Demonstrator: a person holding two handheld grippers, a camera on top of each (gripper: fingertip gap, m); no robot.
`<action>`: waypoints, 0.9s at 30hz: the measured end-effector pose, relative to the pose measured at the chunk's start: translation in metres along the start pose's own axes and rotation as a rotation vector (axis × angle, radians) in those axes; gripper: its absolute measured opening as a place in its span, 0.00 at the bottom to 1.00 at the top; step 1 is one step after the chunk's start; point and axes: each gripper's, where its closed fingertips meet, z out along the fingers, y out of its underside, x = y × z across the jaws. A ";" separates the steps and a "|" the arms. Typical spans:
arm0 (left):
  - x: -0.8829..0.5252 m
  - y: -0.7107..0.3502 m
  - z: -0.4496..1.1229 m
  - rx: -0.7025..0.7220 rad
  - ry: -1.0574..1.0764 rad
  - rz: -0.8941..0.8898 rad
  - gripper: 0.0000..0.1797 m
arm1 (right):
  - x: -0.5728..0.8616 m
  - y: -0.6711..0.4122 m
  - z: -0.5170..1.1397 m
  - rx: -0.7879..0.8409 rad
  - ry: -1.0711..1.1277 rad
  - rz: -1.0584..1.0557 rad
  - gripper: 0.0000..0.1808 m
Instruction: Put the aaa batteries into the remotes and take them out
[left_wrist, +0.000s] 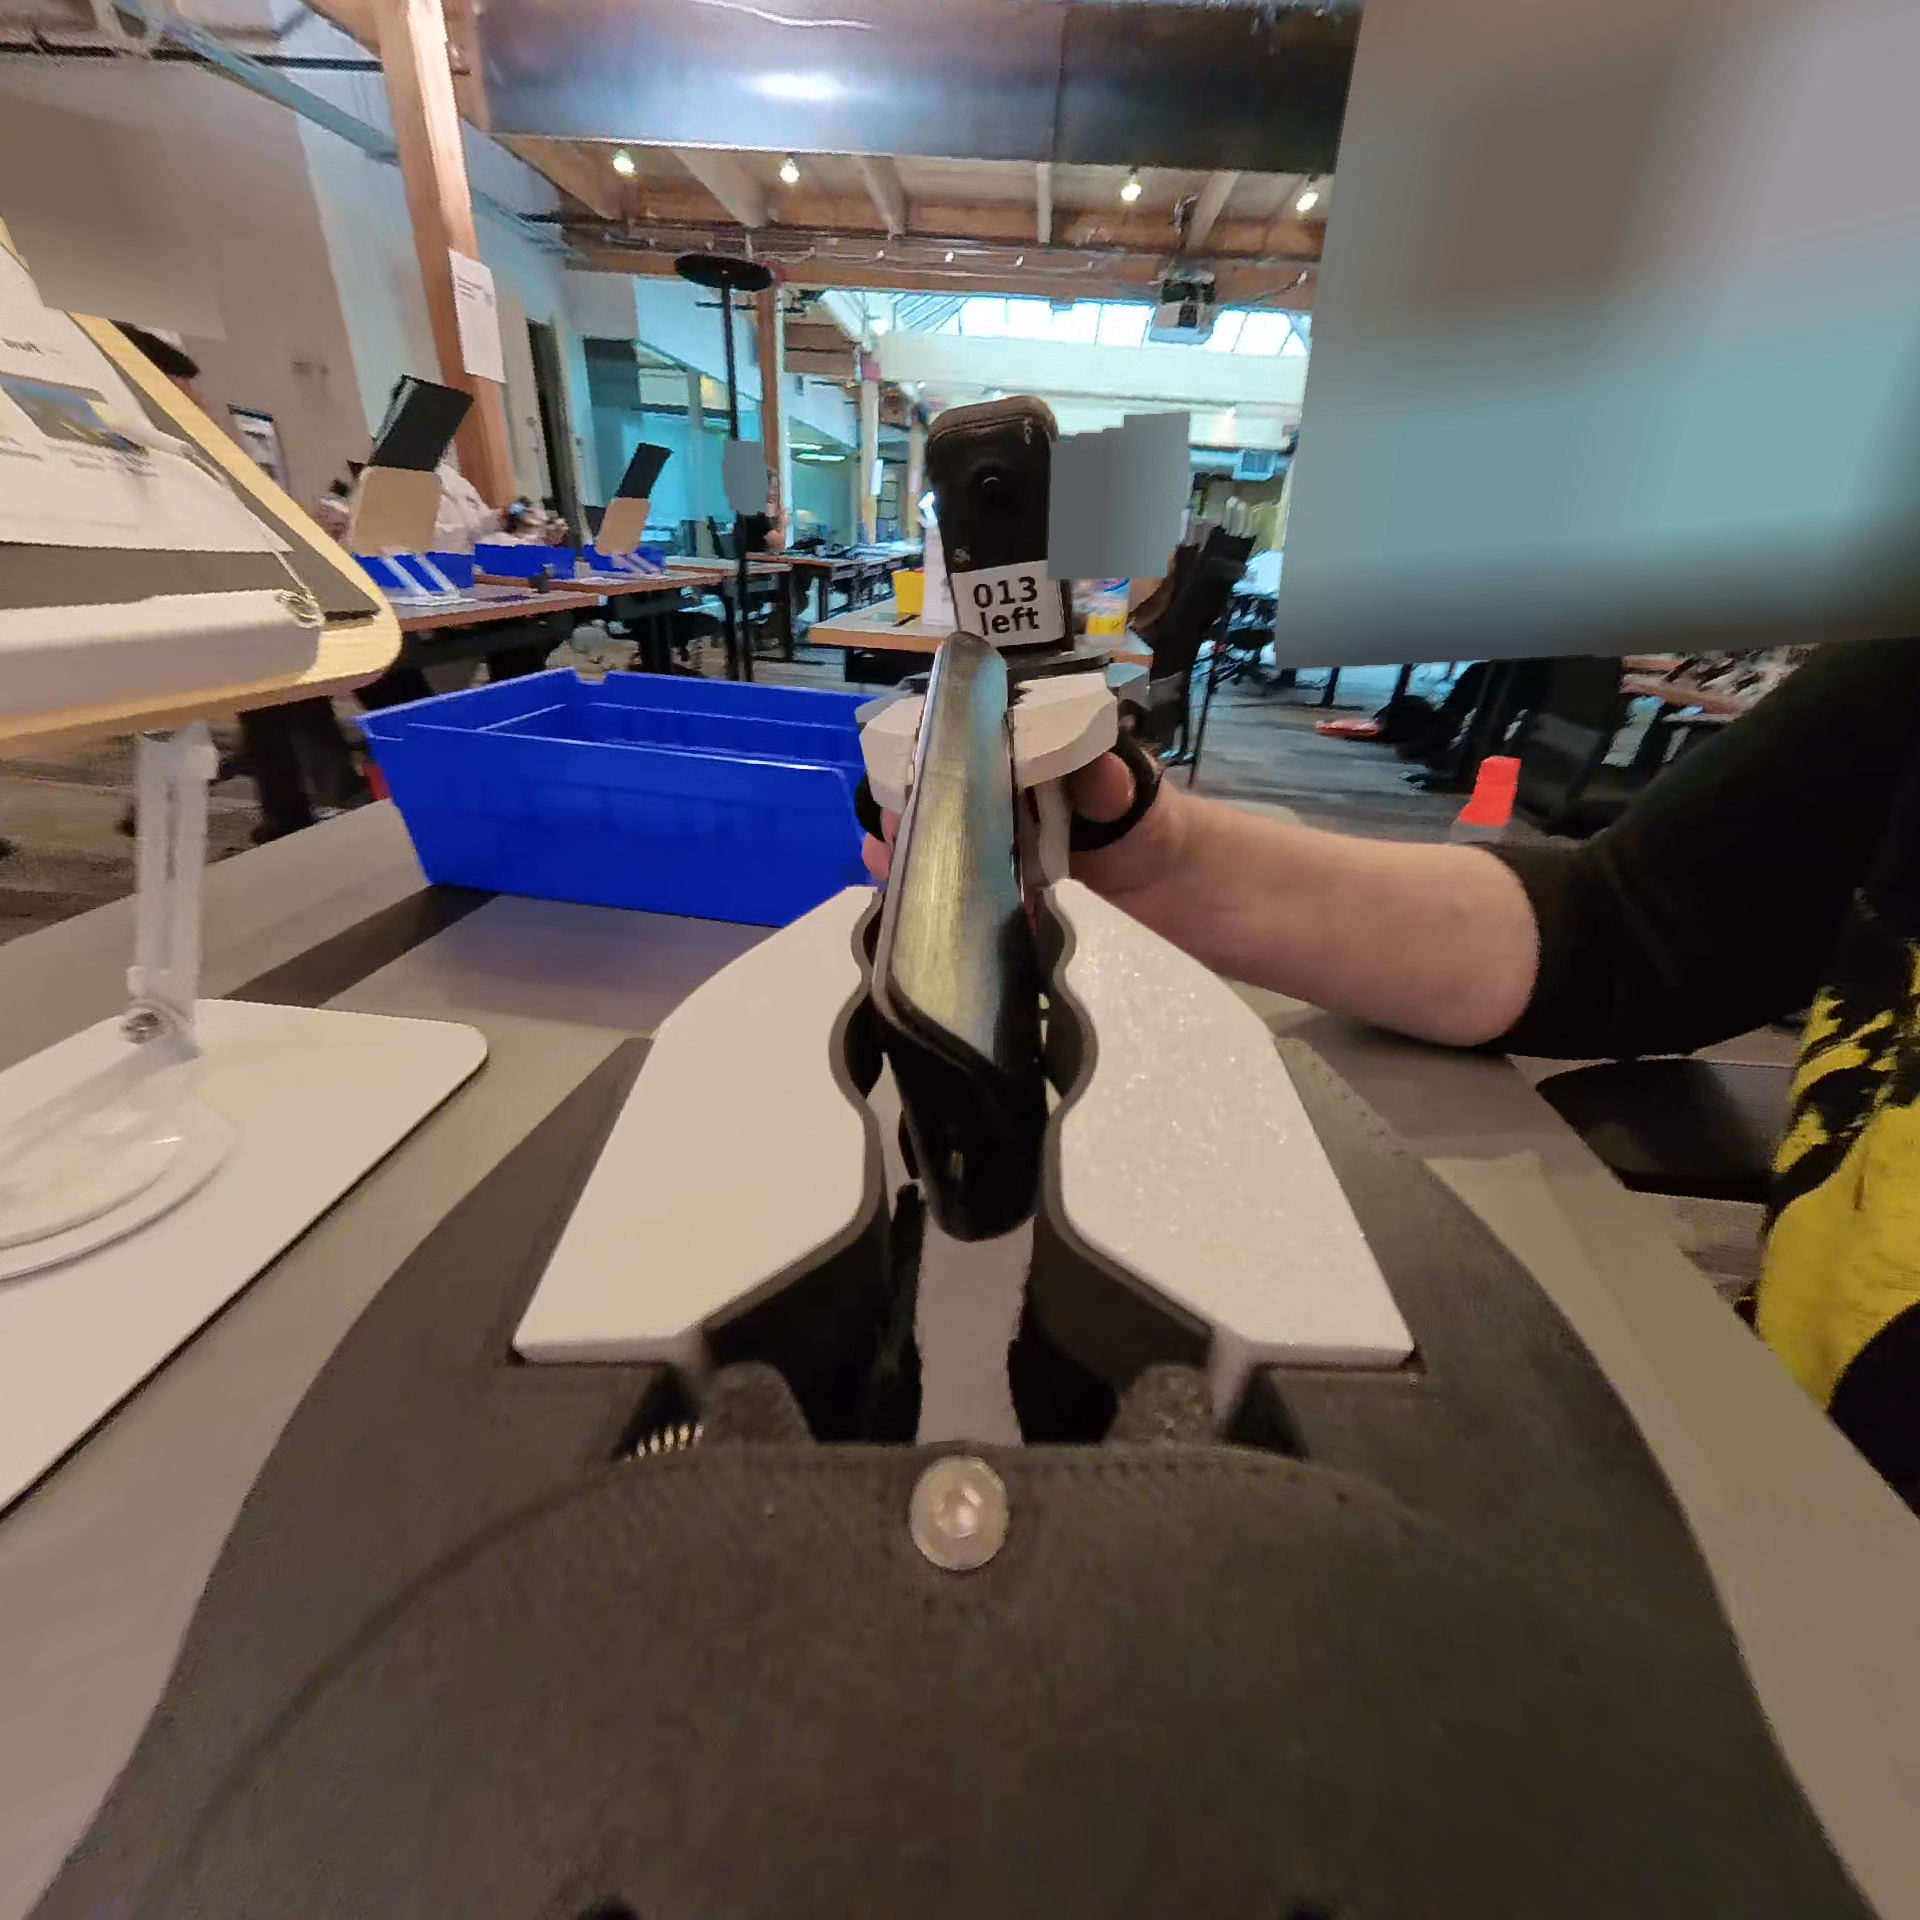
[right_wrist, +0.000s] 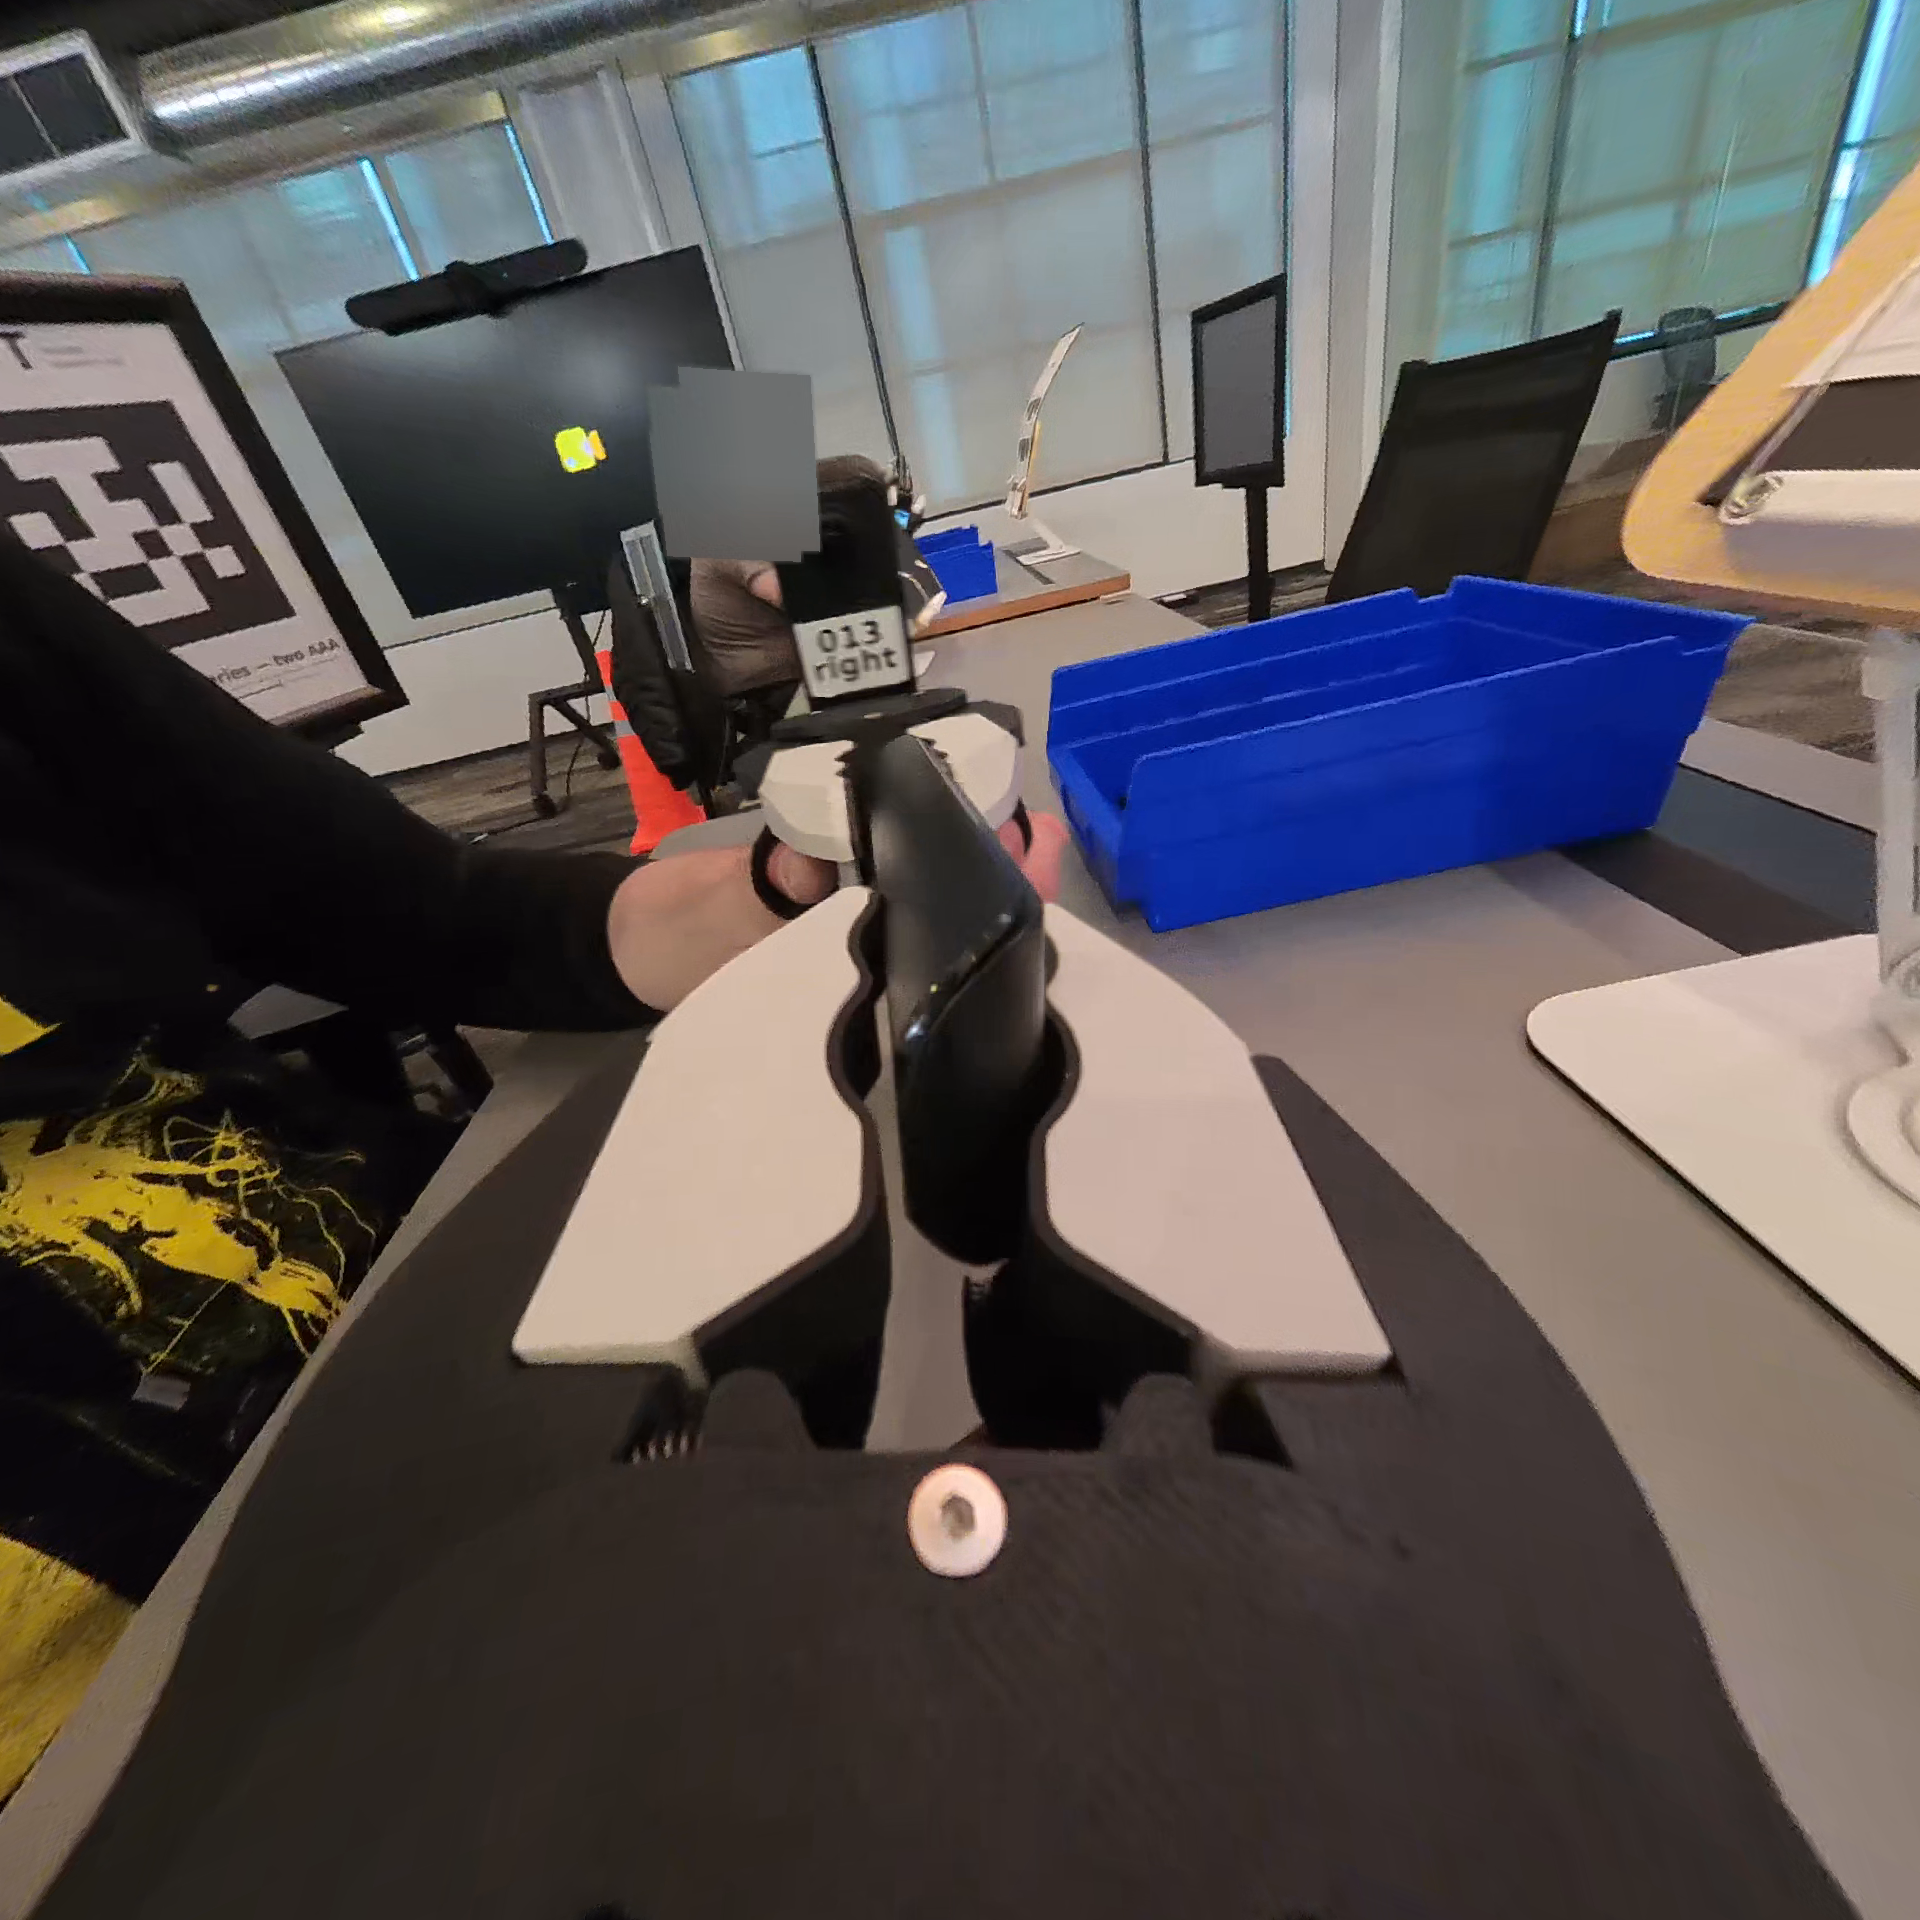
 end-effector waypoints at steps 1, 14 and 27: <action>0.001 0.000 0.000 0.009 0.015 -0.018 0.15 | -0.003 -0.001 0.000 -0.003 -0.017 -0.006 0.11; 0.012 0.028 0.014 -0.232 0.019 0.036 0.12 | -0.012 0.017 0.003 -0.127 -0.074 -0.103 0.12; 0.014 0.046 0.003 -0.453 0.013 0.112 0.15 | -0.015 0.018 -0.005 -0.194 -0.053 -0.203 0.11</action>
